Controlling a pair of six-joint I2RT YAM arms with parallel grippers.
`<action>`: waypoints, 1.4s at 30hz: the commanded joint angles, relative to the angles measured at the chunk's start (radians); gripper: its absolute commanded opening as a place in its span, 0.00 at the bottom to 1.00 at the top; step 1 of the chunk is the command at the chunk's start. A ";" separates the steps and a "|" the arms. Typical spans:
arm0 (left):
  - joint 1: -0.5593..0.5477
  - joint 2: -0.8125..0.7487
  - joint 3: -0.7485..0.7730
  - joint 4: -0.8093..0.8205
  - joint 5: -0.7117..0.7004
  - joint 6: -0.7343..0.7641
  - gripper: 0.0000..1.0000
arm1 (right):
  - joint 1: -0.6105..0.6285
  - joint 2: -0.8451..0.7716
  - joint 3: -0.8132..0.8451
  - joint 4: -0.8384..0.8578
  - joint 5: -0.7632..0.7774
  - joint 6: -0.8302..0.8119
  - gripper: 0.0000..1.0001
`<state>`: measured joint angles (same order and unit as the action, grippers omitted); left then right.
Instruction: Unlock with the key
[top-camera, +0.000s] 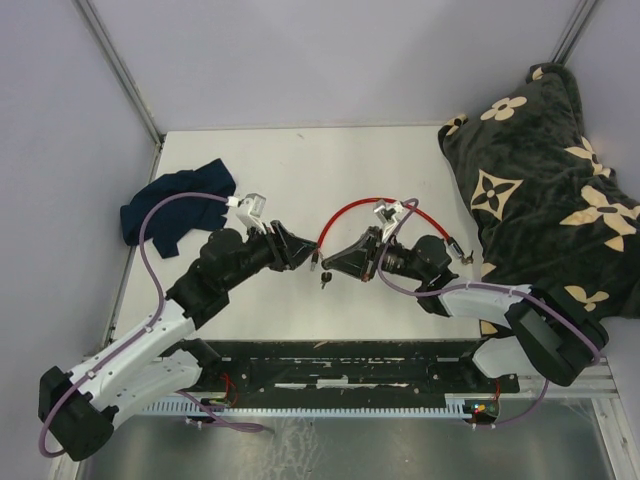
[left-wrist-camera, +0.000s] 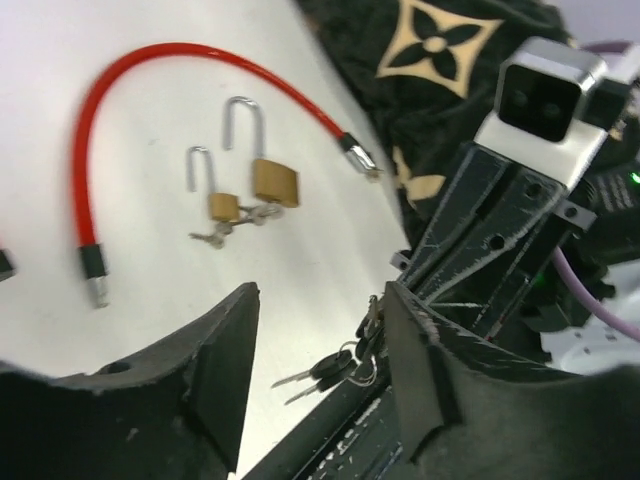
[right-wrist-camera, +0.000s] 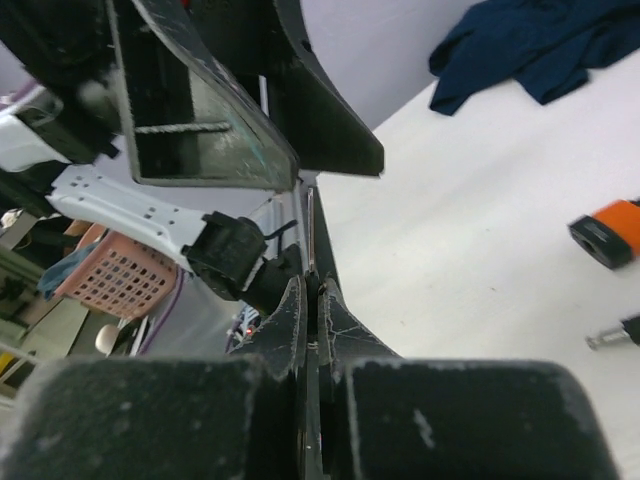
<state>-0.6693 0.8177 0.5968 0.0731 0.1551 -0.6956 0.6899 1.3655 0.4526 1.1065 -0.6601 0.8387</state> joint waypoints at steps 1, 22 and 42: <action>0.005 0.044 0.145 -0.309 -0.181 0.105 0.68 | -0.031 -0.032 -0.034 0.005 0.037 -0.058 0.02; 0.205 0.737 0.625 -0.780 -0.333 0.262 0.97 | -0.046 -0.211 -0.149 -0.264 0.171 -0.333 0.02; 0.220 1.230 0.929 -0.889 -0.244 0.344 0.72 | -0.049 -0.162 -0.134 -0.295 0.202 -0.341 0.02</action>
<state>-0.4484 2.0342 1.4845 -0.7677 -0.1169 -0.4095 0.6456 1.2022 0.3023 0.7883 -0.4683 0.5144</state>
